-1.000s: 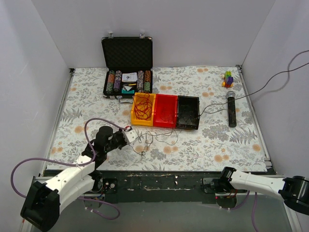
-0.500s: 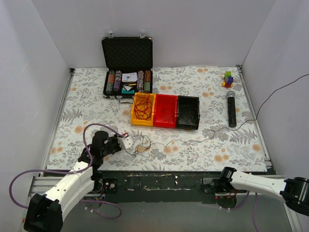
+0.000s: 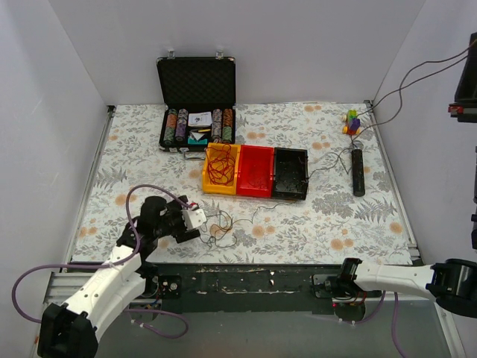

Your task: Untangle the cables

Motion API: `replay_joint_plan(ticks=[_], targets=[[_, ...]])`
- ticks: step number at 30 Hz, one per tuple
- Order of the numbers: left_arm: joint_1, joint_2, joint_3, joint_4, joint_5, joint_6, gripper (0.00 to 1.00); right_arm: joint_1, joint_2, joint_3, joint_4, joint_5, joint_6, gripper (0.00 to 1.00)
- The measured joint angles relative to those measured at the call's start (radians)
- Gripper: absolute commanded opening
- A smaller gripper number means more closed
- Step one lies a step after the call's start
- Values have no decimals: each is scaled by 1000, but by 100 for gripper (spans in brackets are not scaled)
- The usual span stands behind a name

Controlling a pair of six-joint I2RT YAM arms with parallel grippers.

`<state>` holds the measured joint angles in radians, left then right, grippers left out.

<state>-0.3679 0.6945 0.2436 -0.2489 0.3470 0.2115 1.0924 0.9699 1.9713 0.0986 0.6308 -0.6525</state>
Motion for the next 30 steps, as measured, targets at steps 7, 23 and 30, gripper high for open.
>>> replay_joint_plan(ticks=[7,23,30], targets=[[0,-8,277,-138,243,-39,94,8,-16,-103,-27,-27,105,1],[-395,334,446,-14,605,-211,98,9,-17,-108,-69,-132,320,1],[-516,431,392,352,405,-314,98,9,-17,-109,-82,-145,345,1]])
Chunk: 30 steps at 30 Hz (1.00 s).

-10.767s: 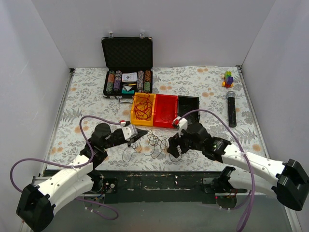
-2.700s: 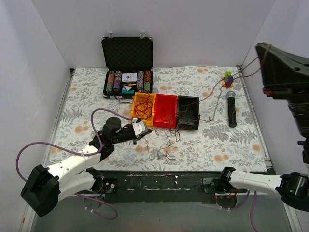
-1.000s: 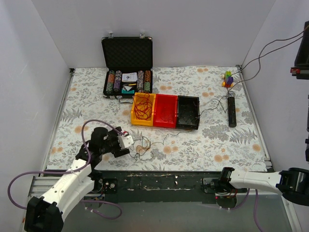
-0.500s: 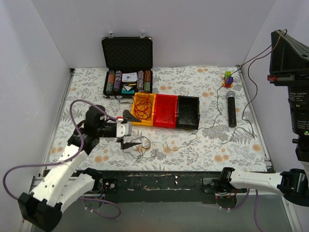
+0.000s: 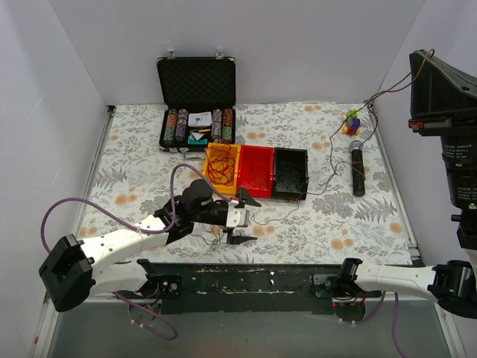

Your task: Untangle the cables

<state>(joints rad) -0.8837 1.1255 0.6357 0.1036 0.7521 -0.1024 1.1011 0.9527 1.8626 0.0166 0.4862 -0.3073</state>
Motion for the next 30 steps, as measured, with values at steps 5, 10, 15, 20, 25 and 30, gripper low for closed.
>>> replay_joint_plan(ticks=[5,10,15,20,25,30], targets=[[-14,6,-9,143,-81,-37,93,0,0,0,-16,-12,10,1],[-61,22,-19,219,-97,-63,0,0,0,0,-17,-24,17,1],[-75,31,-19,203,-95,-50,0,0,1,-2,-20,-23,13,1],[-59,-14,-43,79,-116,51,0,0,20,3,-18,41,-60,1],[8,-160,-171,-123,-126,307,0,0,73,55,-17,108,-188,1],[18,-228,-250,-266,-129,440,0,1,122,153,-2,147,-280,1]])
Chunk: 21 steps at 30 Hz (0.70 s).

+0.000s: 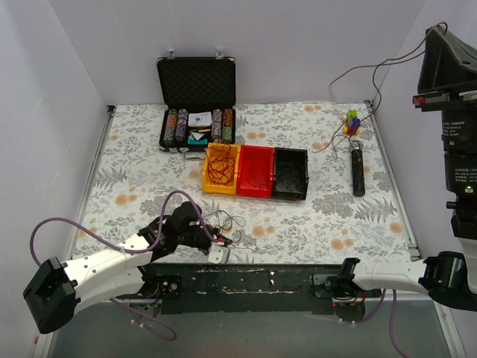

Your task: Untangle the cables

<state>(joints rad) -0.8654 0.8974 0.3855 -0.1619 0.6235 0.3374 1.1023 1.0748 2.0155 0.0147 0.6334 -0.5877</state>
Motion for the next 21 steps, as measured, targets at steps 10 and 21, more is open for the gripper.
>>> replay_joint_plan(ticks=[10,21], targets=[[2,-73,-19,-17,-8,21,0,55,4,40,101,61,-118,1],[6,-68,202,44,-11,-48,0,5,69,-411,183,55,-133,1]])
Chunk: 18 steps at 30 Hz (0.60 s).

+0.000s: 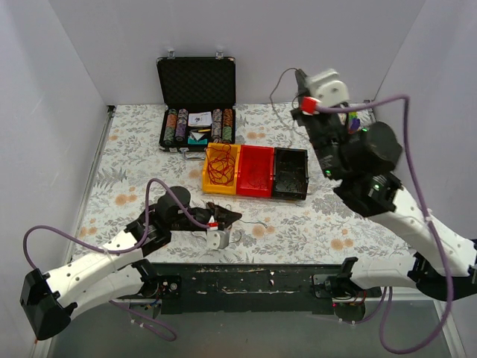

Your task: Untangle the cables

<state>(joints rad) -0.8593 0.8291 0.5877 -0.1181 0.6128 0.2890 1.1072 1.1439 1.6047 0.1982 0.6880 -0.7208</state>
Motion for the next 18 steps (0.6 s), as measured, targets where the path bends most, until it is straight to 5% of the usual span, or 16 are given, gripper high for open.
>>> replay_joint_plan(ticks=[8,18], targets=[[0,-14,8,-1,0,-13,0,-346,90,-59,-121,-187,254,1],[1,-38,0,1,0,7,0,-539,122,-85,-113,-386,449,1]])
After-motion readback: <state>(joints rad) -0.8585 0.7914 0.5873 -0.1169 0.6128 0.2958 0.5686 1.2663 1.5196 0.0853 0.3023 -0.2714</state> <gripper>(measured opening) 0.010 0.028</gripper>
